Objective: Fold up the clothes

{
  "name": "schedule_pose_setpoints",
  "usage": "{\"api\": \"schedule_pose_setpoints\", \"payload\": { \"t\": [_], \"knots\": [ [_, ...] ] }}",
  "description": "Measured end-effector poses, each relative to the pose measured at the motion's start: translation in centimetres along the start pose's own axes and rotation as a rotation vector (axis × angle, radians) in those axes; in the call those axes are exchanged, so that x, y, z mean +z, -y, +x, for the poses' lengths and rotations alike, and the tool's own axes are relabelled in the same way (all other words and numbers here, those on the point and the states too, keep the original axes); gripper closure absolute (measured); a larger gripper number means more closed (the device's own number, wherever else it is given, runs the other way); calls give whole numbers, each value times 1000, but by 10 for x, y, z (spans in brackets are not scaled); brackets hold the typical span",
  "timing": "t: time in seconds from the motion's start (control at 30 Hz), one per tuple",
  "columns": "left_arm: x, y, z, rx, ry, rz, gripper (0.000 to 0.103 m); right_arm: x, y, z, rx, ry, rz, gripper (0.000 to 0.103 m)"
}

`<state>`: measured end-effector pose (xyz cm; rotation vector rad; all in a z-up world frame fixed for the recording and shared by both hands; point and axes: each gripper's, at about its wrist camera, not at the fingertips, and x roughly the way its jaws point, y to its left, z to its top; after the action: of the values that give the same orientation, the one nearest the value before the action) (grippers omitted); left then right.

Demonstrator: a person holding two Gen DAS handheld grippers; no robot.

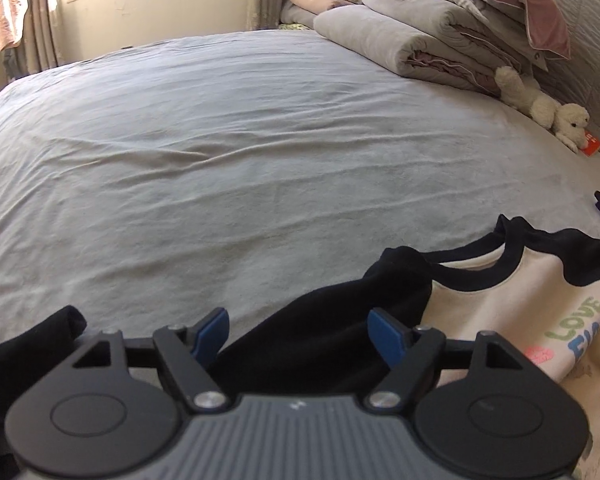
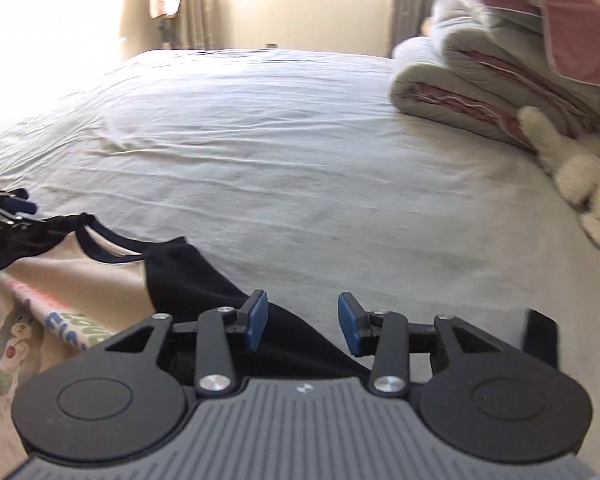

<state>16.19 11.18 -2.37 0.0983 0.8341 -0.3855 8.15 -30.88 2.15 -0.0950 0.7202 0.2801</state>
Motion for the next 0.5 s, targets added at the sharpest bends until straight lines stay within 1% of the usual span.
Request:
{"api": "schedule_pose_setpoints", "payload": {
  "t": [0.1,0.17,0.2,0.23,0.27,0.33,0.4,0.43,0.47,0.5],
  "knots": [
    [3,-5,12,-68,-46,19,34,15,-14,31,102,-33,-33,61],
    [5,-7,18,-102,-54,30,36,21,-23,51,165,-64,-38,61],
    [5,-9,18,-119,-54,32,36,23,-26,59,182,-75,-42,61],
    [7,-11,19,-132,-55,36,39,24,-29,67,196,-88,-50,61],
    [8,-12,20,-145,-56,39,45,24,-34,75,206,-102,-66,61],
    [12,-15,21,-167,-67,39,51,23,-41,88,209,-128,-101,61],
    [15,-17,23,-191,-84,30,66,21,-46,97,202,-144,-129,61],
    [15,-17,24,-198,-89,19,84,20,-49,100,201,-147,-137,60],
    [14,-16,26,-191,-91,2,96,19,-50,100,208,-142,-143,60],
    [12,-14,26,-184,-87,-15,96,19,-51,100,213,-141,-148,64]
  ]
}}
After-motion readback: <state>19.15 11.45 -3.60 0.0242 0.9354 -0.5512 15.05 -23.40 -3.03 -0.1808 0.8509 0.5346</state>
